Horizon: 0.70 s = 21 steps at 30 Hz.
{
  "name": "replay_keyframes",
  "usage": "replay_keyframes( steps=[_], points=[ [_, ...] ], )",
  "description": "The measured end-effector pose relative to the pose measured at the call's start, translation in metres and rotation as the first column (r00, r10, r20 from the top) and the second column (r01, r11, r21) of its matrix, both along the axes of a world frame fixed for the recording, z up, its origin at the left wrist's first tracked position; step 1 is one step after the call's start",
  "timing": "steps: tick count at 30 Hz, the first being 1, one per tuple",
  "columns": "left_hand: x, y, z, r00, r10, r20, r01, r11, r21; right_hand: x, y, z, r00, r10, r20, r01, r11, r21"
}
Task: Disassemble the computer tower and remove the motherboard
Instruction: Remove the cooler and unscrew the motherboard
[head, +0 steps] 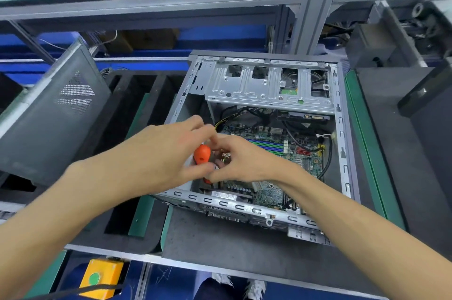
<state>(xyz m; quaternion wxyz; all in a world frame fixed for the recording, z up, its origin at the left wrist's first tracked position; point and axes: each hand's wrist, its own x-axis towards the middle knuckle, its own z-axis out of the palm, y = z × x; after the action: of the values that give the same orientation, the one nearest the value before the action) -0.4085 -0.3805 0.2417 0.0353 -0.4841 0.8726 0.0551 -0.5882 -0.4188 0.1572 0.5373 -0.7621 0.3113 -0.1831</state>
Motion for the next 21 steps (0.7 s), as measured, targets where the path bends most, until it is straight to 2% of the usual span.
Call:
replay_keyframes(
  steps=[1,2,3,5,7,8,9,10,12,13,14,15,16,17,19,20,21],
  points=[
    [0.001,-0.001,0.003,0.996,-0.034,-0.081,0.043,0.993,0.113,-0.001,0.000,0.000,1.000,0.011,-0.011,-0.010,1.000,0.008],
    [0.002,-0.003,0.005,0.994,-0.046,-0.097,0.063,0.982,0.179,-0.002,0.000,0.001,0.999,0.029,-0.025,-0.028,1.000,0.012],
    [0.001,-0.004,0.006,0.998,-0.031,-0.055,0.041,0.982,0.182,-0.002,0.002,0.001,0.998,0.047,-0.041,-0.046,0.999,0.013],
    [-0.009,-0.005,0.004,0.991,0.054,0.125,-0.058,0.998,0.025,0.000,0.005,0.002,0.997,0.053,-0.049,-0.052,0.998,0.020],
    [-0.019,-0.004,-0.001,0.934,0.103,0.342,-0.028,0.976,-0.217,0.001,0.008,0.002,1.000,0.001,-0.018,-0.001,1.000,0.020],
    [-0.020,-0.004,-0.004,0.927,0.116,0.356,-0.007,0.956,-0.293,0.001,0.007,0.002,1.000,-0.023,-0.005,0.023,1.000,0.011],
    [-0.019,-0.003,-0.003,0.940,0.135,0.312,-0.027,0.945,-0.325,0.000,0.007,0.003,1.000,-0.031,-0.003,0.031,1.000,-0.001],
    [-0.014,-0.002,-0.003,0.964,0.112,0.239,-0.042,0.958,-0.282,-0.001,0.005,0.003,1.000,-0.030,-0.006,0.030,1.000,-0.001],
    [-0.004,-0.004,-0.003,0.999,-0.016,0.048,0.018,0.999,-0.051,-0.003,0.001,0.002,1.000,-0.028,0.001,0.028,1.000,0.011],
    [-0.002,-0.004,0.000,0.999,-0.050,-0.005,0.050,0.997,0.051,-0.004,0.001,0.001,1.000,-0.023,0.005,0.023,1.000,0.013],
    [-0.002,-0.005,0.002,0.999,-0.049,0.015,0.047,0.995,0.087,-0.004,0.001,0.000,1.000,0.001,0.004,-0.001,1.000,0.015],
    [-0.004,-0.006,0.001,0.997,-0.010,0.076,0.007,0.999,0.036,-0.003,0.003,-0.002,1.000,0.028,-0.010,-0.027,0.999,0.017],
    [-0.007,-0.005,-0.001,0.983,0.055,0.177,-0.038,0.994,-0.099,-0.001,0.005,-0.003,0.999,0.045,-0.027,-0.045,0.999,0.017],
    [-0.011,-0.004,-0.005,0.957,0.095,0.275,-0.028,0.971,-0.237,0.001,0.006,-0.004,0.998,0.054,-0.031,-0.054,0.998,0.014],
    [-0.016,-0.002,-0.012,0.920,0.087,0.381,0.058,0.933,-0.355,0.003,0.007,-0.005,0.999,0.044,0.012,-0.044,0.999,-0.021],
    [-0.015,0.000,-0.013,0.933,0.098,0.347,0.028,0.939,-0.342,0.002,0.006,-0.005,0.999,0.031,0.016,-0.030,0.998,-0.048],
    [-0.011,0.000,-0.009,0.965,0.099,0.242,-0.033,0.964,-0.263,0.001,0.004,-0.005,1.000,0.013,0.001,-0.013,0.998,-0.064]
  ],
)
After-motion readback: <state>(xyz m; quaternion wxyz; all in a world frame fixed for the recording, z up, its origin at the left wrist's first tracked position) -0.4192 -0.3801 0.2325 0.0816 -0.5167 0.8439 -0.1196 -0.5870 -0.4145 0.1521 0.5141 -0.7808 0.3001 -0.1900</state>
